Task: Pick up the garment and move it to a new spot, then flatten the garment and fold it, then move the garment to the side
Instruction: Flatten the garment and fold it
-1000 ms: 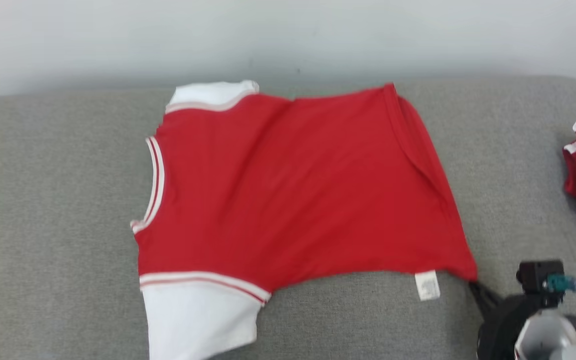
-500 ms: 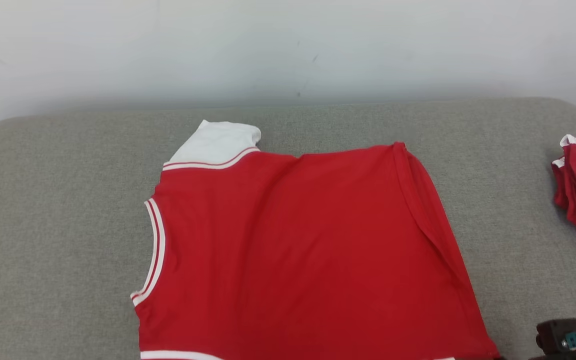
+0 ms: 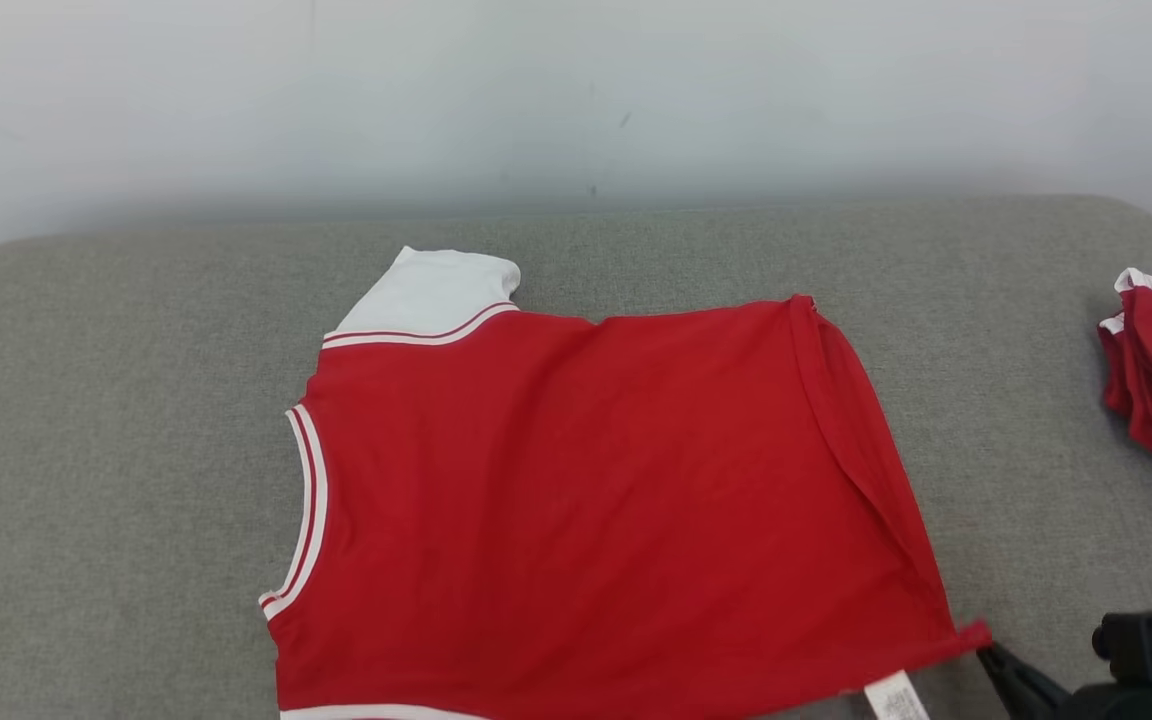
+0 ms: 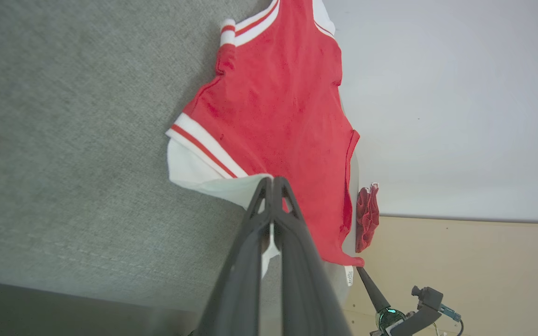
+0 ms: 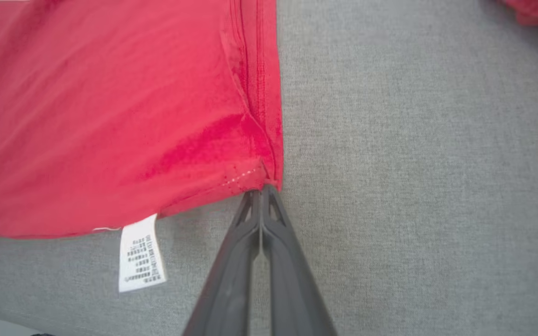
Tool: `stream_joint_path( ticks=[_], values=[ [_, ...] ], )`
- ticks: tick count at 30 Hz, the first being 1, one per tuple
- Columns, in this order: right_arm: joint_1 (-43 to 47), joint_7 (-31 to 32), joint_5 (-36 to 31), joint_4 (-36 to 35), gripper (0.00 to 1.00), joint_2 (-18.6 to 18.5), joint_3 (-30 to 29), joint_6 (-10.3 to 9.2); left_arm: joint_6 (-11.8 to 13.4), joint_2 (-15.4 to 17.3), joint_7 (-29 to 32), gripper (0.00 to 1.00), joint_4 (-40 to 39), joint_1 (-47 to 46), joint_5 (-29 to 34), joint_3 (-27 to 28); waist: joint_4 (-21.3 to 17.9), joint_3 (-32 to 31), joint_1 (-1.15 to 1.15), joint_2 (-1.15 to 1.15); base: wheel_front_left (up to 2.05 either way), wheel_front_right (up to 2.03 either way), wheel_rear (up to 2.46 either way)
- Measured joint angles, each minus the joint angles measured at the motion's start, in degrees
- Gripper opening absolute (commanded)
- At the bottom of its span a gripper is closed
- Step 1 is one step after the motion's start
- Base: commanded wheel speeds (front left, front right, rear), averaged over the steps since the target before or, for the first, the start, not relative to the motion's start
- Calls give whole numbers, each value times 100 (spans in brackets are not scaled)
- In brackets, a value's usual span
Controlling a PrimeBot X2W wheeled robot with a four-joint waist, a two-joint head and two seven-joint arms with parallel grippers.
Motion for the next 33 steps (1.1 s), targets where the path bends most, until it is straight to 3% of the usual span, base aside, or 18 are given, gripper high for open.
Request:
stream_joint_path(
  ticks=[4, 6, 9, 12, 16, 19, 25, 33],
  values=[
    [-317, -388, 119, 59, 0, -69, 112, 0, 162, -140, -119, 0, -45, -554, 242, -110, 34, 81, 1, 0, 0, 0, 0],
    [-464, -593, 137, 133, 0, -80, 124, 0, 363, -271, -301, 0, 13, -841, 403, -149, 62, 135, 1, 0, 0, 0, 0],
    [-579, -927, 104, 300, 0, -92, 37, 0, 673, -628, -769, 0, 263, -1410, 736, -167, 148, 207, 1, 1, 0, 0, 0],
    [-666, -1170, 4, 491, 0, -79, -25, 0, 832, -993, -1317, 0, 604, -2014, 1202, -297, 245, 296, 1, 0, 0, 0, 0],
    [-871, -1445, -200, 680, 0, -84, -27, 0, 845, -1327, -1737, 0, 1093, -2607, 1878, -751, 333, 455, 1, 1, 0, 0, 0],
    [-1111, -1660, -399, 782, 0, -78, -30, 0, 831, -1381, -1875, 0, 1462, -2909, 2193, -949, 355, 586, 1, 1, 0, 0, 0],
    [-1513, -2000, -756, 1000, 0, -67, 9, 0, 686, -1467, -2207, 0, 1894, -3217, 2428, -983, 338, 815, 1, 1, 0, 0, 0],
    [-1489, -1883, -894, 1288, 0, 18, -140, 0, 360, -1517, -2572, 0, 2013, -3426, 2610, -1014, 429, 868, 1, 1, 0, 0, 0]
  ],
)
